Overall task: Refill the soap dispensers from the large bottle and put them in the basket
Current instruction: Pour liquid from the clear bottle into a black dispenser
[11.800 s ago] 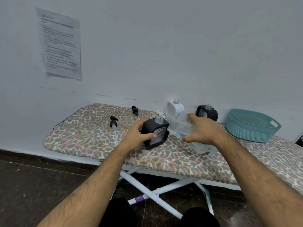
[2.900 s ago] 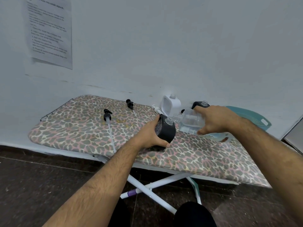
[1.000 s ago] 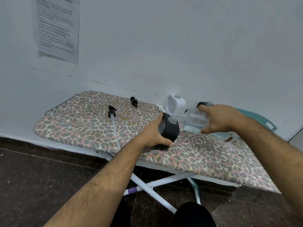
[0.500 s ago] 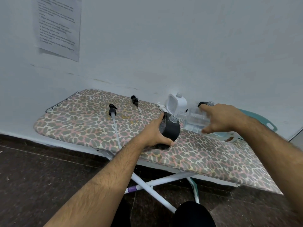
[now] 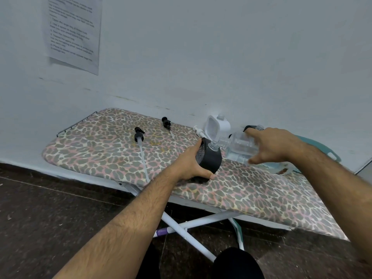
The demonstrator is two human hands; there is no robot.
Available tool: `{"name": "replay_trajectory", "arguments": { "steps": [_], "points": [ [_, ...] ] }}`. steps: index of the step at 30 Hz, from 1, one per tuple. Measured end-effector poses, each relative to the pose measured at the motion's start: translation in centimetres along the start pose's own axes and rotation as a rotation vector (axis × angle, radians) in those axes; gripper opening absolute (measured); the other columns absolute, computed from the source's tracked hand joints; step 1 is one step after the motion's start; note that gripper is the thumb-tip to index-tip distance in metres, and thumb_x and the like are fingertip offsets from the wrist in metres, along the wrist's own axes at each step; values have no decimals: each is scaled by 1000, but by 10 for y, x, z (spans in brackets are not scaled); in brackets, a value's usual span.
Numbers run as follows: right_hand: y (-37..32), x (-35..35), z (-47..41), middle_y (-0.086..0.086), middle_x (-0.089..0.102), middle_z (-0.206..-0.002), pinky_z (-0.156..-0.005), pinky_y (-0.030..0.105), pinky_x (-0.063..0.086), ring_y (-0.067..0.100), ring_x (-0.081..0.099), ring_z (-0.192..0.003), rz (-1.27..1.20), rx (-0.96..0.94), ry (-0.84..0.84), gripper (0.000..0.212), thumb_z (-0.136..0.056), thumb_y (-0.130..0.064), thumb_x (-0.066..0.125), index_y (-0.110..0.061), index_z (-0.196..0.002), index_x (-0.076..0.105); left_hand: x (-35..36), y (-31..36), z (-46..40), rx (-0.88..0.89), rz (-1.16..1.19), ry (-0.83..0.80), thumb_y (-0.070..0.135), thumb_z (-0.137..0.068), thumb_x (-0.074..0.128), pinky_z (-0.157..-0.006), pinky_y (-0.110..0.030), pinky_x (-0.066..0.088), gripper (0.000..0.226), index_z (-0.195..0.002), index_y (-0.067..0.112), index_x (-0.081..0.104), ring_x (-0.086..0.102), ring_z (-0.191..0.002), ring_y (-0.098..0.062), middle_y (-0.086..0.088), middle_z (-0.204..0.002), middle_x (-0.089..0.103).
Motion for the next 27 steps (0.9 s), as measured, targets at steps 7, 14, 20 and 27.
{"name": "replay_trajectory", "arguments": {
  "steps": [7, 14, 20, 27],
  "points": [
    [1, 0, 0, -20, 41, -70, -51, 27, 34, 0, 41, -62, 5, 2, -8, 75, -64, -66, 74, -35, -124, 39, 1, 1, 1, -3, 8, -9, 34, -59, 96, -117, -46, 37, 132, -161, 25, 12, 42, -139, -23, -1, -153, 42],
    [-1, -2, 0, -21, 39, -69, -47, 24, 28, -2, 39, -60, 10, -1, -3, 77, -65, -64, 74, -34, -126, 39, 0, 2, 1, 11, 17, -9, 31, -59, 96, -113, -47, 42, 124, -158, 27, 21, 49, -133, -24, -2, -146, 49],
    [-1, -3, 0, -23, 37, -69, -47, 23, 27, -3, 38, -60, 8, 0, -5, 80, -65, -65, 74, -34, -129, 39, 0, 4, 1, 10, 12, -7, 32, -60, 96, -114, -47, 40, 126, -159, 27, 18, 47, -135, -24, -1, -148, 47],
    [-2, -2, -1, -22, 37, -70, -48, 23, 27, -3, 38, -61, 9, 9, -17, 79, -66, -64, 74, -33, -128, 38, 0, 4, 3, 14, 19, -2, 31, -59, 96, -113, -48, 41, 121, -156, 28, 24, 49, -133, -24, -2, -146, 48]
  ]
}}
Point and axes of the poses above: each hand's wrist, its own z-axis away from the middle knuckle, its own x-axis out of the palm, y = z × x, the point moved 9 cm from there along -z, towards the middle knuckle
